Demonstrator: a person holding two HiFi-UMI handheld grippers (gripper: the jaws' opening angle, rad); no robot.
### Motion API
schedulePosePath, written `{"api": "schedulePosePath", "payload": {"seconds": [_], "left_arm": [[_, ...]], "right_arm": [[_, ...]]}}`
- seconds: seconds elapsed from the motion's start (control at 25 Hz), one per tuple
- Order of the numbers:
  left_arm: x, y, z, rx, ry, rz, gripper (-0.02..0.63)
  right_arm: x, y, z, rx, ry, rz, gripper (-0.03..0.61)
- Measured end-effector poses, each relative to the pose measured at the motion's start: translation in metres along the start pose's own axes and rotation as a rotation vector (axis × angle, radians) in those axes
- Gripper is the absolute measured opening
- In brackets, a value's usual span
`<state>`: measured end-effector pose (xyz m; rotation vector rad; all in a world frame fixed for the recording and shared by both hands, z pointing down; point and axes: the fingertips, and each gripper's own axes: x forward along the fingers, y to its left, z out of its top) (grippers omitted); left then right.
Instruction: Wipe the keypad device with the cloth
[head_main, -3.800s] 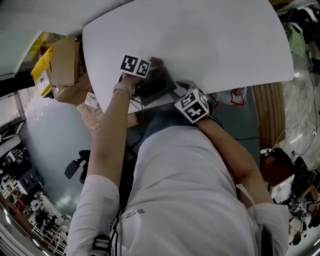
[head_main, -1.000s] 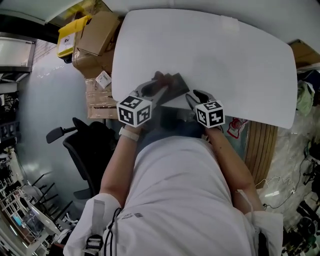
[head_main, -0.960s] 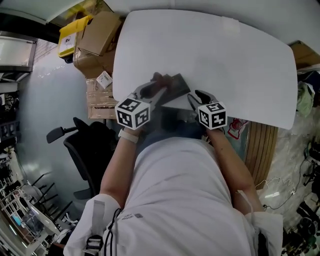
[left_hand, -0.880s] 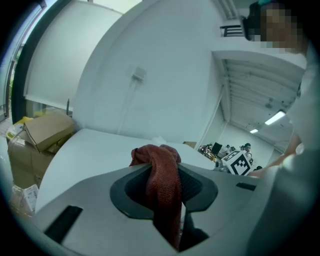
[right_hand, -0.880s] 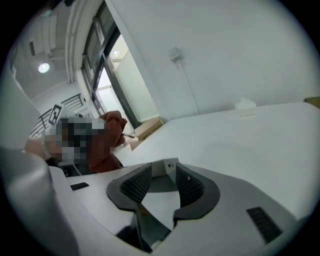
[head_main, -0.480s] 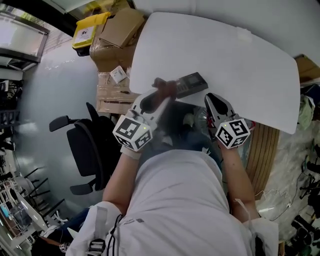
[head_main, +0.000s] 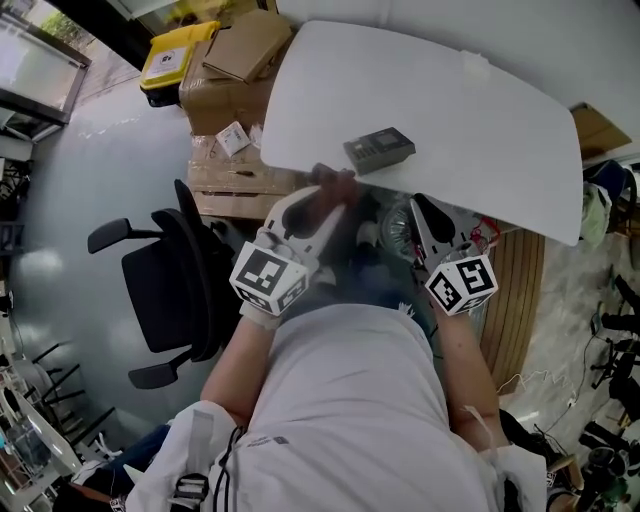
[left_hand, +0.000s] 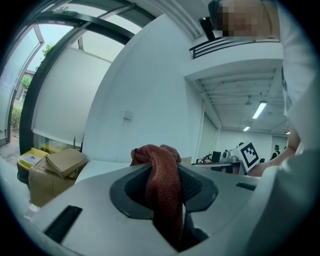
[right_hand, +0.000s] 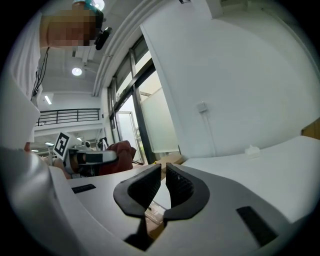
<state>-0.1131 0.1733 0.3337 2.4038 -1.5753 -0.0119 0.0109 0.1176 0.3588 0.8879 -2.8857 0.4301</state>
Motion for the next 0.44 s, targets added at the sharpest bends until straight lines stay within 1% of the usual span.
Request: {"api": "schedulePosePath", "payload": {"seconds": [0.16,0.44], "left_arm": [[-0.008,-0.004,0.001,-0.011,-0.011,-0.008,0.109],[-0.022,-0.010,0.005,0.024,-0.018,-0.012,0.109]], "right_arm": [[-0.011,0.007,0.002,0.007,-0.016,-0.023,0.044],[-0.021,0.024,0.006,-0.018,-0.046,-0.042,0.044]]}}
